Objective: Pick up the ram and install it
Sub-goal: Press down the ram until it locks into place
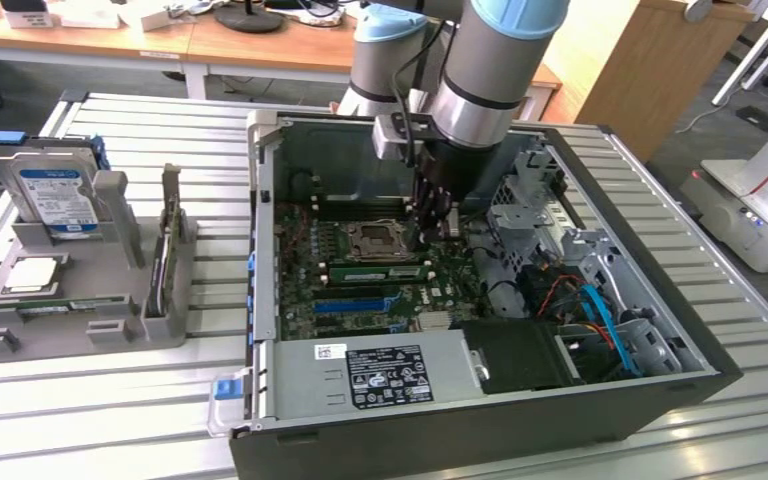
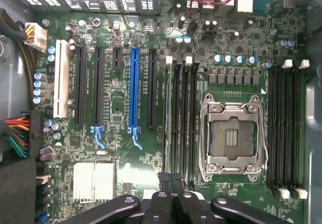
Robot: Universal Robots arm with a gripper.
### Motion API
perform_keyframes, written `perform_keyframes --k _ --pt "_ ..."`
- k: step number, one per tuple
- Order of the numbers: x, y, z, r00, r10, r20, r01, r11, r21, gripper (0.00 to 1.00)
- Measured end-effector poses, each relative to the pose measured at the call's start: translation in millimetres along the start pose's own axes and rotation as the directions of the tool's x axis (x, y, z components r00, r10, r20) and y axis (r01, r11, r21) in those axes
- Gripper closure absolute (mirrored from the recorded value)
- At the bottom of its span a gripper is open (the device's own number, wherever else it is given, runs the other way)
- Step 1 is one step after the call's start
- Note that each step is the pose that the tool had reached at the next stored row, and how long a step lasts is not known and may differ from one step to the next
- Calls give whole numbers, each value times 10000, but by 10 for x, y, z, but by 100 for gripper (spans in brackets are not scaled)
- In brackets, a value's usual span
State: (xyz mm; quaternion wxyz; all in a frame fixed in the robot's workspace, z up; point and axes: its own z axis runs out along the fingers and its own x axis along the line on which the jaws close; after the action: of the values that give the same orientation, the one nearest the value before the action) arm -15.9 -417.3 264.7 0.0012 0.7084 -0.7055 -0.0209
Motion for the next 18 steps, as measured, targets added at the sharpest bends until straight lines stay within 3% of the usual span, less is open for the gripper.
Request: perform_keyframes --k 18 --pt "9 -93 -1 10000 0 0 0 10000 0 89"
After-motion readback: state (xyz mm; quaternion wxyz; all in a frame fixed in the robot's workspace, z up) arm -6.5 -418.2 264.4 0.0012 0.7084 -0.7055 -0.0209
